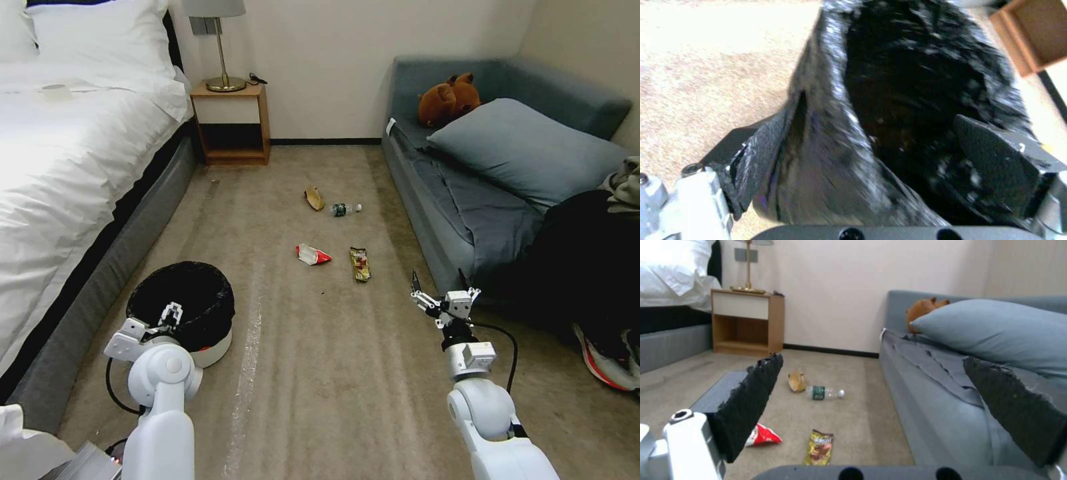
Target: Pick up the trash bin, then pick up the garbage on the floor and place it into the trash bin.
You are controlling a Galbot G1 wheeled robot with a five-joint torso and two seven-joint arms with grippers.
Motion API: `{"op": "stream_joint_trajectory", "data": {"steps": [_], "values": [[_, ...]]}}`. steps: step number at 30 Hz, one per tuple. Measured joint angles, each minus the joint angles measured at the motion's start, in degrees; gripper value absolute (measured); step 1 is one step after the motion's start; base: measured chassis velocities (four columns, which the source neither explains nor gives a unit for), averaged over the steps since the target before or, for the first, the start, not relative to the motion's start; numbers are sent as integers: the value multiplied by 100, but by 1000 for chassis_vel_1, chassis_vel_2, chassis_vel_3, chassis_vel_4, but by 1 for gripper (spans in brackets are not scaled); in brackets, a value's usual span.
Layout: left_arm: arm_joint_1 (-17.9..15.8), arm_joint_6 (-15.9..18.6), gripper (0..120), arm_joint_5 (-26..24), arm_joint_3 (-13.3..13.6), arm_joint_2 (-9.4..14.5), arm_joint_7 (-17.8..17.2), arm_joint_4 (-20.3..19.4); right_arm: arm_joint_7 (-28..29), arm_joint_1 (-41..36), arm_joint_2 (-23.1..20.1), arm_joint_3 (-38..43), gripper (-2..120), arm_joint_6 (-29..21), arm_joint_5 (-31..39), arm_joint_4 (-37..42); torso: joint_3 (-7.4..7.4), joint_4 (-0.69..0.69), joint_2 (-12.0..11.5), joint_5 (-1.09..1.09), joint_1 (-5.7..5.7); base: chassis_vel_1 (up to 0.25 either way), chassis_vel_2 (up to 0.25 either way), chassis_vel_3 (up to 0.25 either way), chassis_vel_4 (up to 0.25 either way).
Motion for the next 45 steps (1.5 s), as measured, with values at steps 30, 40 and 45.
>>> {"op": "stream_joint_trajectory", "data": {"steps": [30, 40, 45], "values": [[-422, -245, 40, -165, -204, 49, 49, 976, 32, -115, 24, -42, 100, 167, 107, -132, -1, 0, 0, 2, 0, 0, 0, 0, 0], [-358, -227, 3, -174, -191, 63, 71, 949, -1, -91, 19, -23, 100, 227, 87, -233, 0, 0, 0, -1, 0, 0, 0, 0, 0], [-310, -224, 1, -160, -204, 90, 116, 933, -2, -119, 14, -27, 100, 219, 89, -191, 0, -1, 0, 1, 0, 0, 0, 0, 0]]}}
